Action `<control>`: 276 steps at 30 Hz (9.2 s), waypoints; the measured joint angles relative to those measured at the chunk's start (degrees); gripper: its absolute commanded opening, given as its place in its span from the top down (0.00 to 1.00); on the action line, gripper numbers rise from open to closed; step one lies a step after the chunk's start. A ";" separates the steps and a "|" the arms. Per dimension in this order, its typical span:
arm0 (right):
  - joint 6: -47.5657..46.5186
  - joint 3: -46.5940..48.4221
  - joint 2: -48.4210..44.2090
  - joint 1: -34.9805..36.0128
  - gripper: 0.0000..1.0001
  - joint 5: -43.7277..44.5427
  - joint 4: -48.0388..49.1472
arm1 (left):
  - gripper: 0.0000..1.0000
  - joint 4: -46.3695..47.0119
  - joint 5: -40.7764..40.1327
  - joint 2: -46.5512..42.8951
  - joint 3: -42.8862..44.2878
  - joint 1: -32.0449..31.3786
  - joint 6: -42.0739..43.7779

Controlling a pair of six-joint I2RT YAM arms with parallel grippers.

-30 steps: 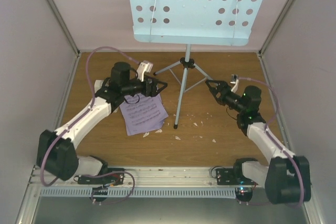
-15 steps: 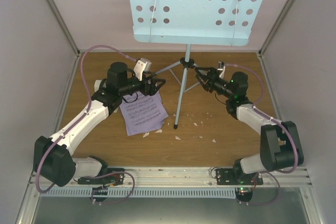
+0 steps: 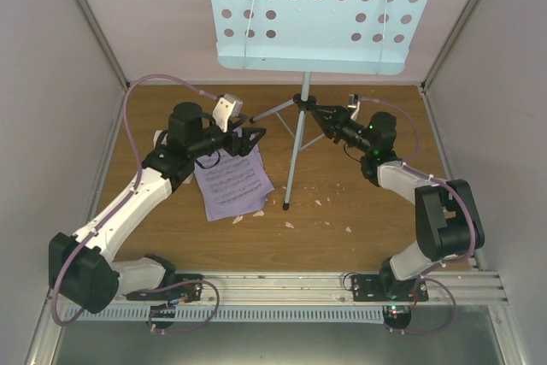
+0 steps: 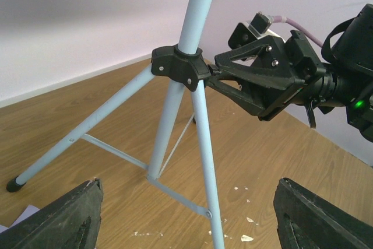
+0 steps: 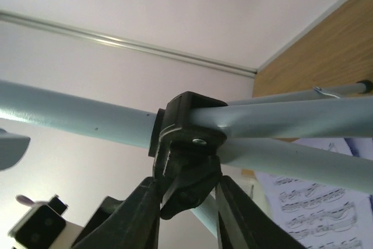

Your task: Pack up the instrument practice props

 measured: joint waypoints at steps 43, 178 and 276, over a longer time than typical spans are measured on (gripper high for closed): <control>-97.53 4.66 -12.07 3.91 0.93 20.48 -31.47 | 0.19 -0.37 -1.27 0.09 -0.04 -0.20 1.05; -43.47 1.57 -15.15 4.33 0.97 32.26 -26.91 | 0.18 -1.75 -3.67 -0.46 -0.17 -1.05 2.54; -18.99 38.73 23.56 -12.57 0.99 -38.14 34.95 | 1.00 19.08 6.80 39.21 16.15 -13.57 -6.19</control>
